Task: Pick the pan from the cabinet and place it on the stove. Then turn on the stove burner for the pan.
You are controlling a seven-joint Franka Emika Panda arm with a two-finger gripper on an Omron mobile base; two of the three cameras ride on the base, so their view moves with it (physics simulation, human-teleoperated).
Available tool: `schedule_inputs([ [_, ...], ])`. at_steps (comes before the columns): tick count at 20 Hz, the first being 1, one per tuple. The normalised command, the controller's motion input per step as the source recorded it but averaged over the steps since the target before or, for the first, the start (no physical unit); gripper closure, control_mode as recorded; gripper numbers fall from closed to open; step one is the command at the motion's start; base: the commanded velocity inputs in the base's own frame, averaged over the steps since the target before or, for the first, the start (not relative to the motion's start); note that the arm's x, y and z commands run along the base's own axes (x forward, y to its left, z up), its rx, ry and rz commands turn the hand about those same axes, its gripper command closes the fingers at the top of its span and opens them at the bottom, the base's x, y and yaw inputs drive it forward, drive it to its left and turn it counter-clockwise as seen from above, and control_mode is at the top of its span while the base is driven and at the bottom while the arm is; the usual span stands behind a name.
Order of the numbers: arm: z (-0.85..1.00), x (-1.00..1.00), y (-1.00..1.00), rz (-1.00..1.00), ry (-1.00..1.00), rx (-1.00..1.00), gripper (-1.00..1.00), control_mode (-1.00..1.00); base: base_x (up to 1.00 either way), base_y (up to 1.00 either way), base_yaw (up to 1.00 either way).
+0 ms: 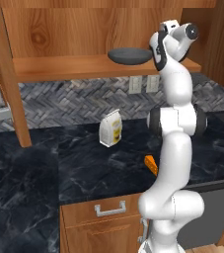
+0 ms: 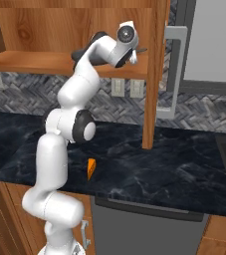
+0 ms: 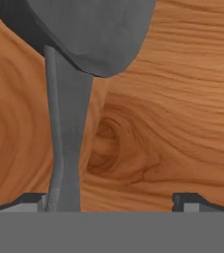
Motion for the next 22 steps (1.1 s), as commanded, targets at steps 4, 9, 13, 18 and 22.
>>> schedule_inputs([
  [4,-0.24,0.05,0.00,0.00,0.01,0.00,1.00,-1.00,0.00,0.00,0.00],
  [9,-0.20,0.11,0.01,0.00,0.02,0.00,1.00,-1.00,0.00,0.00,0.00],
  [13,-0.15,0.01,0.00,0.00,0.03,0.00,1.00,-1.00,0.00,0.00,0.00],
  [18,-0.09,-0.05,0.00,0.00,0.01,0.00,1.00,-1.00,0.00,0.00,0.00],
  [22,-0.02,-0.26,0.00,0.00,0.00,0.00,1.00,-1.00,0.00,0.00,0.00],
])
